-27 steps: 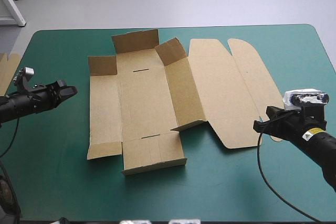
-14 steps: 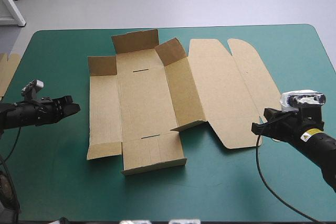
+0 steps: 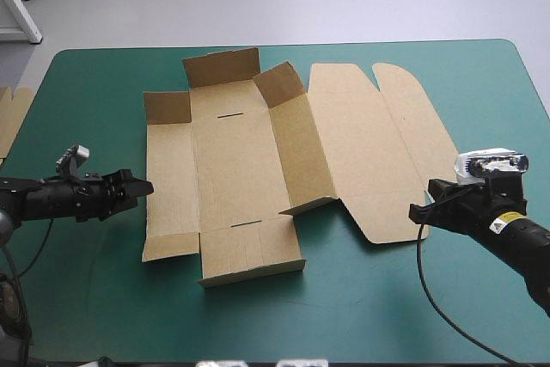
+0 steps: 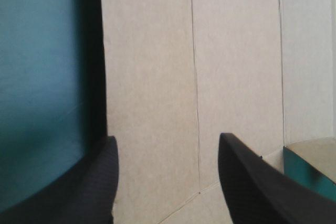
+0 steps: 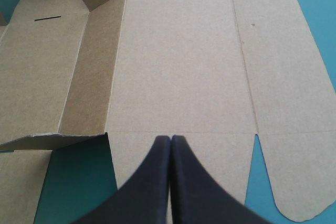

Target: Fold the box

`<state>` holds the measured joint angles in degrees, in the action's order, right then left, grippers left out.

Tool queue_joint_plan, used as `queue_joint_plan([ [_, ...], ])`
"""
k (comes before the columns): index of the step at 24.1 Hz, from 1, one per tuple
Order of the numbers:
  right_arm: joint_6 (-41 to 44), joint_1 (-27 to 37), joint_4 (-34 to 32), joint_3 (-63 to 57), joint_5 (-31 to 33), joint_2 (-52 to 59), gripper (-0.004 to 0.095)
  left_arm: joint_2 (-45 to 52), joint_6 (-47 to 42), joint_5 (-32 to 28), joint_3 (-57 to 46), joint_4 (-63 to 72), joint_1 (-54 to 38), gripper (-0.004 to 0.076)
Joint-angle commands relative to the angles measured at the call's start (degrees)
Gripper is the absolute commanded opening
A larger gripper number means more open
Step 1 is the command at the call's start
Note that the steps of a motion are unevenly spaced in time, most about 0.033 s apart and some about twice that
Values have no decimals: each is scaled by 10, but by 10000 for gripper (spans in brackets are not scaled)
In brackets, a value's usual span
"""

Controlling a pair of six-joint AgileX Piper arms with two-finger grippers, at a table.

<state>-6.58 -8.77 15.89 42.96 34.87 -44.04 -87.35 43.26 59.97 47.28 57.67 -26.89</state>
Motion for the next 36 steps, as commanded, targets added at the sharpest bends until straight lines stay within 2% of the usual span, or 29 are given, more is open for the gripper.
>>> queue_joint_plan([
  [1, -5, 0, 1, 21, -29, 1, -19, 0, -4, 15, 1, 18, 8, 418],
  [10, -5, 0, 1, 22, -25, 1, -19, -41, 24, 15, 1, 42, 7, 417],
  [12, -5, 0, 1, 22, -25, 1, -19, -63, 43, 25, 1, 57, 7, 416],
  [14, -5, 0, 1, 22, -25, 1, -19, -89, 86, 67, 0, 110, 12, 412],
  [15, -5, 0, 1, 22, -25, 1, -19, -106, 116, 95, 0, 130, 26, 408],
  [17, -5, 0, 1, 22, -25, 1, -19, -119, 142, 101, 0, 137, 55, 408],
  [21, -5, 0, 1, 22, -22, 1, -19, -123, 154, 87, 2, 139, 101, 403],
  [23, -5, 0, 1, 22, -21, 1, -19, -123, 158, 85, 3, 140, 109, 375],
  [26, -5, 0, 1, 22, -21, 1, -19, -123, 167, 78, 3, 142, 109, 291],
  [28, -5, 0, 1, 22, -19, 1, -19, -123, 176, 78, 3, 150, 109, 209],
  [31, -5, 0, 1, 22, -19, 1, -19, -123, 181, 82, 11, 160, 109, 3],
  [36, -5, 0, 1, 22, -17, 1, -19, -123, 156, 110, 68, 146, 109, -10],
])
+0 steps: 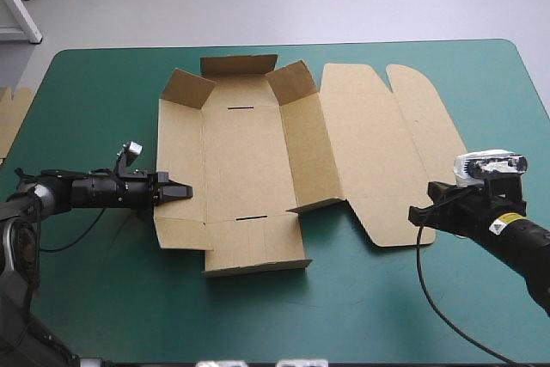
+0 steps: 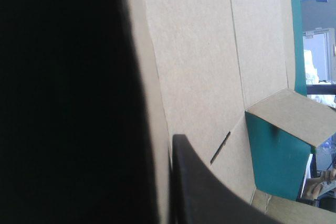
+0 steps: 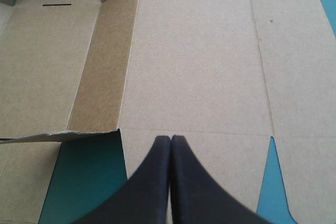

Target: Fold the box

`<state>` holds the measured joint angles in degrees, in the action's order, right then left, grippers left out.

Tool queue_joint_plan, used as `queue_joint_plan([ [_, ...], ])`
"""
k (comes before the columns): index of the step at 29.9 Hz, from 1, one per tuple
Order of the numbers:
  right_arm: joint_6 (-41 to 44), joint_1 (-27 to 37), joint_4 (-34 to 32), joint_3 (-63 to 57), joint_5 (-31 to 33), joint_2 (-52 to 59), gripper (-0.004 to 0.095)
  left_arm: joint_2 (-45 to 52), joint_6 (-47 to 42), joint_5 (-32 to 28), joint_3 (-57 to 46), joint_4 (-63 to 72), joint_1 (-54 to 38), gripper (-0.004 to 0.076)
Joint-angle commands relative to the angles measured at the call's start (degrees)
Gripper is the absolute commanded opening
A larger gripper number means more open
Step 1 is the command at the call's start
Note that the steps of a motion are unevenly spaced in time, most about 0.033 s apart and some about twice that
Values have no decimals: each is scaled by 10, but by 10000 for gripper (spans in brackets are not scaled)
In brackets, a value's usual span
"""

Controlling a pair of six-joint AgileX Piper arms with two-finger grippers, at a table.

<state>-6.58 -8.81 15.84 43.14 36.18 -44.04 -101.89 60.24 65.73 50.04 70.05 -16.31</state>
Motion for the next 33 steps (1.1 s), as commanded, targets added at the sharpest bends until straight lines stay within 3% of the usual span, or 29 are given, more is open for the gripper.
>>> queue_joint_plan([
  [1, -5, 1, 2, 20, -30, 1, -19, 22, -22, 60, 54, 10, 4, -10],
  [12, -5, 1, 1, 20, -25, 1, -19, 45, -82, 84, 213, -107, 4, -10],
  [19, -5, 1, -3, 20, -23, 0, -19, 117, -99, -8, 216, -239, 74, -10],
  [26, -3, 1, 3, 20, -11, -20, -19, 113, -198, -53, 256, -477, 171, -10],
  [33, -3, 1, 4, 20, -5, -23, -19, 99, -206, -97, 348, -531, 175, -10],
])
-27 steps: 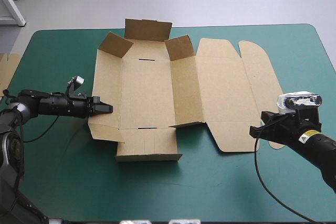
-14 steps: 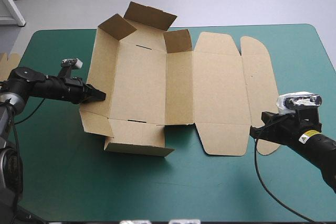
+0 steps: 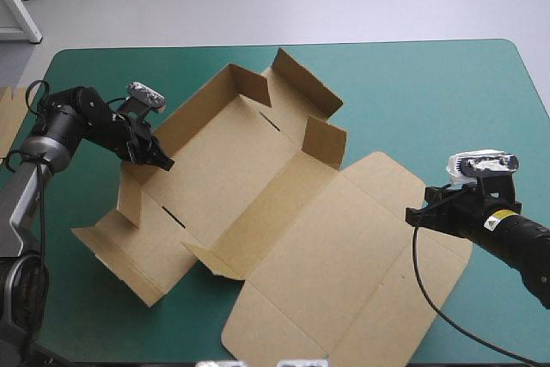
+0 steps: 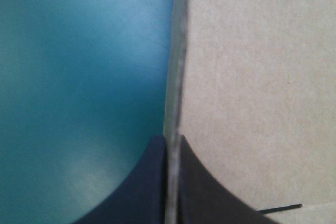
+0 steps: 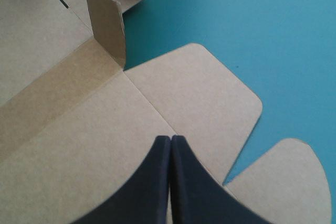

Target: Fold the box

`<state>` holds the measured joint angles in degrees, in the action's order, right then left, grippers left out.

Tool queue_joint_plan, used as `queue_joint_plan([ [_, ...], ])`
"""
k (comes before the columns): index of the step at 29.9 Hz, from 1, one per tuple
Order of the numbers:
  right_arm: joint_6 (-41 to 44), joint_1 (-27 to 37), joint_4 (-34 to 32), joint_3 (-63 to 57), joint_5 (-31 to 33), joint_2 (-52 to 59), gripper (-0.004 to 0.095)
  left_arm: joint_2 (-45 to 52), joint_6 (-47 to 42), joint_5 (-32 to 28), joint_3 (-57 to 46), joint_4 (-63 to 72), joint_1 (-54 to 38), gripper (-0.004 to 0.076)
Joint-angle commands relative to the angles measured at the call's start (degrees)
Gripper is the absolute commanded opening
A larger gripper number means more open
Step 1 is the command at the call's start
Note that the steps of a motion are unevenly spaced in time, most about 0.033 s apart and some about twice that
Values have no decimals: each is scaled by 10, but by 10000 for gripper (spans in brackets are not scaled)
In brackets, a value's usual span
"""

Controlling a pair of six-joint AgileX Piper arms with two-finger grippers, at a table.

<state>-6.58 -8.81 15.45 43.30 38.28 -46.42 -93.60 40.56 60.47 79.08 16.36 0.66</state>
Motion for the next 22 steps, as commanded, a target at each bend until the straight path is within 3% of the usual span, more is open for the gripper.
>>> queue_joint_plan([
  [1, -3, 1, 8, 19, -24, 1, -19, 9, -9, -44, 73, 6, 7, -10],
  [7, -3, 1, 10, 19, -12, 1, -19, -52, 3, -24, 172, -40, 82, -10],
  [13, -3, 1, 10, 19, 6, 1, -19, -85, -3, -1, 180, -129, 176, -10],
  [22, -3, 1, 10, 19, 6, 1, -19, -10, -47, -7, 180, -214, 189, -10],
])
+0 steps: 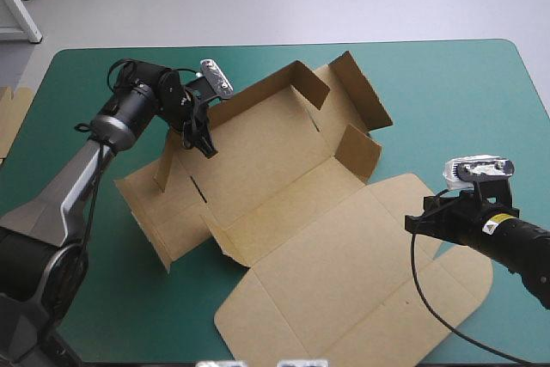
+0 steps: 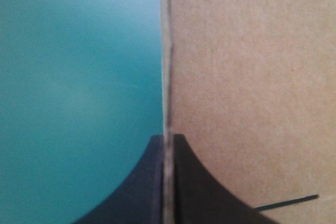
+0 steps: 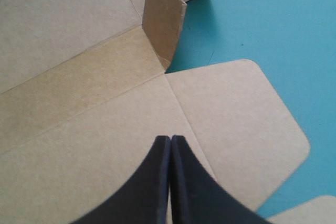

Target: Fold the box

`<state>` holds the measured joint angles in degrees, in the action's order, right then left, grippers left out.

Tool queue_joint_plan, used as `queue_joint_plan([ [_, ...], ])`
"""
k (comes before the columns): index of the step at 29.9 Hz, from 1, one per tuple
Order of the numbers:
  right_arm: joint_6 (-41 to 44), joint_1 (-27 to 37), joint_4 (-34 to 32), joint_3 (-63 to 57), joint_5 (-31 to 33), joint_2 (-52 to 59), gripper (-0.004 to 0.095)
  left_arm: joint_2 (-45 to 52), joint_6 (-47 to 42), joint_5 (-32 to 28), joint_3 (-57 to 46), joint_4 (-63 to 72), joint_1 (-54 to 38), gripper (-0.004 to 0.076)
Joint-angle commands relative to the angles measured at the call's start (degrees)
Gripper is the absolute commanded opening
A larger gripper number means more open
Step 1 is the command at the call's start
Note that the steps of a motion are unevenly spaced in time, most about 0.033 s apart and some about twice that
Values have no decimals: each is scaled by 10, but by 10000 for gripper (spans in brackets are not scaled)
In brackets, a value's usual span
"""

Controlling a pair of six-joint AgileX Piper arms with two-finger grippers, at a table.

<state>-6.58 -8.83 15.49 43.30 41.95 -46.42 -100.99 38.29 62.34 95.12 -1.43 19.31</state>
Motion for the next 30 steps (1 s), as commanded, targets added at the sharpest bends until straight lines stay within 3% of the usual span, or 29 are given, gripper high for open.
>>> queue_joint_plan([
  [1, -3, 1, 10, 19, -32, 1, -19, 72, -31, -30, 18, -41, 2, -10],
  [7, -5, 1, 10, 19, -38, 1, -19, 111, -35, -80, -40, -59, 15, -10],
  [13, -5, 1, 10, 19, -39, 1, -19, 122, -62, -139, -119, -155, 96, -10],
  [21, -6, 1, 35, 19, -29, 2, -19, 140, -118, -173, -176, -293, 187, -10],
  [27, -21, 1, 61, 19, -36, 2, -17, 191, -198, -226, -228, -456, 160, -10],
  [30, -34, 1, 80, 19, -41, 2, -17, 194, -220, -264, -231, -474, 134, -10],
])
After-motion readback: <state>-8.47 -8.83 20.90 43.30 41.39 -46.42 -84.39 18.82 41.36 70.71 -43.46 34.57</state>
